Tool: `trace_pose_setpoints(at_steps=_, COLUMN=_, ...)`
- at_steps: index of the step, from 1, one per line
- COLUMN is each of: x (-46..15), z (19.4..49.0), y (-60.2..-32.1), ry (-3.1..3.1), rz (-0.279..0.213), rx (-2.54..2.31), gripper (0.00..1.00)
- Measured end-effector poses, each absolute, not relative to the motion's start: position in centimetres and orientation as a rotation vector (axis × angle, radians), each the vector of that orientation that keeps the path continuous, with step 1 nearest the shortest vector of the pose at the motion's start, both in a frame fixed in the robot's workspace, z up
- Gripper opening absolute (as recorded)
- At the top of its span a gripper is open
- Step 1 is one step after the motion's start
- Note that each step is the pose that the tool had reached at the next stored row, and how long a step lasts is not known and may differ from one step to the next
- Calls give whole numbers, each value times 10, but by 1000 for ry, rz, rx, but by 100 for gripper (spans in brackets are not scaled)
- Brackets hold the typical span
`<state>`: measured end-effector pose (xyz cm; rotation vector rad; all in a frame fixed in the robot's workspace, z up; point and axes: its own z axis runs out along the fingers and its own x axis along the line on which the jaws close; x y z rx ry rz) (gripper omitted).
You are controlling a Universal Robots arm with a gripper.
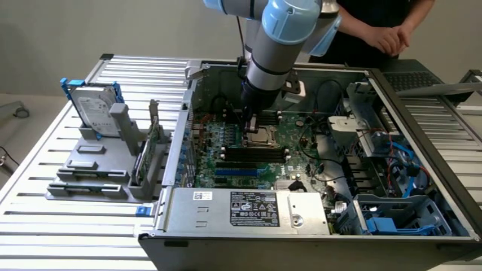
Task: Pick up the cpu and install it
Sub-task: 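Close the cpu cover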
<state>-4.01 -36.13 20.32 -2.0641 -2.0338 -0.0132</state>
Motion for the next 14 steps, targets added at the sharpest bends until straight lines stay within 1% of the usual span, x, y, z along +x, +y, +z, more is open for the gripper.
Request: trace_pose_setpoints(at_steps=14, x=-40, z=199, y=-361, ry=-2034, rz=-13, rx=-2064, gripper=11)
